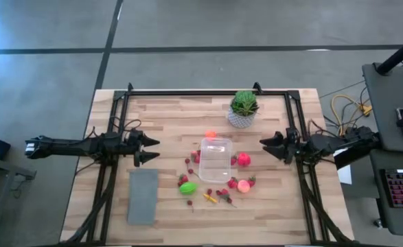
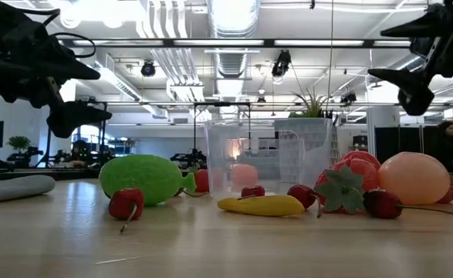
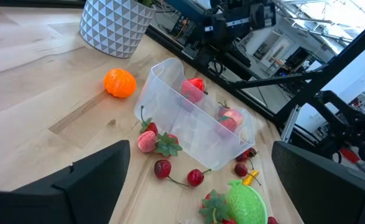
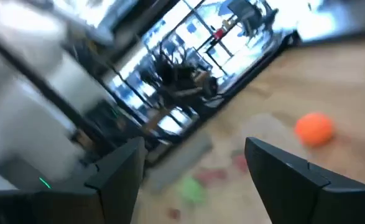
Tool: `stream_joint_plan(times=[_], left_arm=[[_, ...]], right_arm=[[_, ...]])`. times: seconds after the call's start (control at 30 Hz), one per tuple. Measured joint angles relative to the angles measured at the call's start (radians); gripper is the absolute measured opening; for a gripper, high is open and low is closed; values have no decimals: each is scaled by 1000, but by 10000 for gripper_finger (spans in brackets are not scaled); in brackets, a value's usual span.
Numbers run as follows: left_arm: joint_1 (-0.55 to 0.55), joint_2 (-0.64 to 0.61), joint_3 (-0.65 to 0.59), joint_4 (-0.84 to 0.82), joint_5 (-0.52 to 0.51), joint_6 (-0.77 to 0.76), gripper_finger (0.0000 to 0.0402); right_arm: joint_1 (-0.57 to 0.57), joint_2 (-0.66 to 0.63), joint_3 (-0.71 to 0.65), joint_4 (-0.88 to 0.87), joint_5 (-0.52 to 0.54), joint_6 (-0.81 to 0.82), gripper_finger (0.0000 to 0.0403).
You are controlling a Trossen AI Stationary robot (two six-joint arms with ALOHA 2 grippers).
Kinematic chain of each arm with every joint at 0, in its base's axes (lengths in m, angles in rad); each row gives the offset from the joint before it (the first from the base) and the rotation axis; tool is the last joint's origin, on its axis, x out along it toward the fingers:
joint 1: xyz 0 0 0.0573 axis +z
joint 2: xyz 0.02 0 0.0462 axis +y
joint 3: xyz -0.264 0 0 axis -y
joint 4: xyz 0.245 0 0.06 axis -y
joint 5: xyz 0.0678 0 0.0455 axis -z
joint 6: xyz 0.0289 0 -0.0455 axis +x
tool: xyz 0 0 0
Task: Pick and placing Produce into tupperware
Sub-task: Put the red apple into the transparent bin
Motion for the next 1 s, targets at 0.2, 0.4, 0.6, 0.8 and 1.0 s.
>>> stream_joint_plan(times=[0.2,0.4,0.6,0.8,1.0], left_arm=[[0,0,0,0,0,0,378],[0,0,0,0,0,0,378],[0,0,0,0,0,0,378],[0,0,0,0,-5,38,378],[0,0,0,130,-42,-143,378]], right_arm=[[-3,53,0,275,1,24,270],[-17,184,1,743,104,-346,270],[-25,283,5,882,155,-195,270],[-26,412,67,861,245,-365,270],[-26,537,226,860,346,-288,270]])
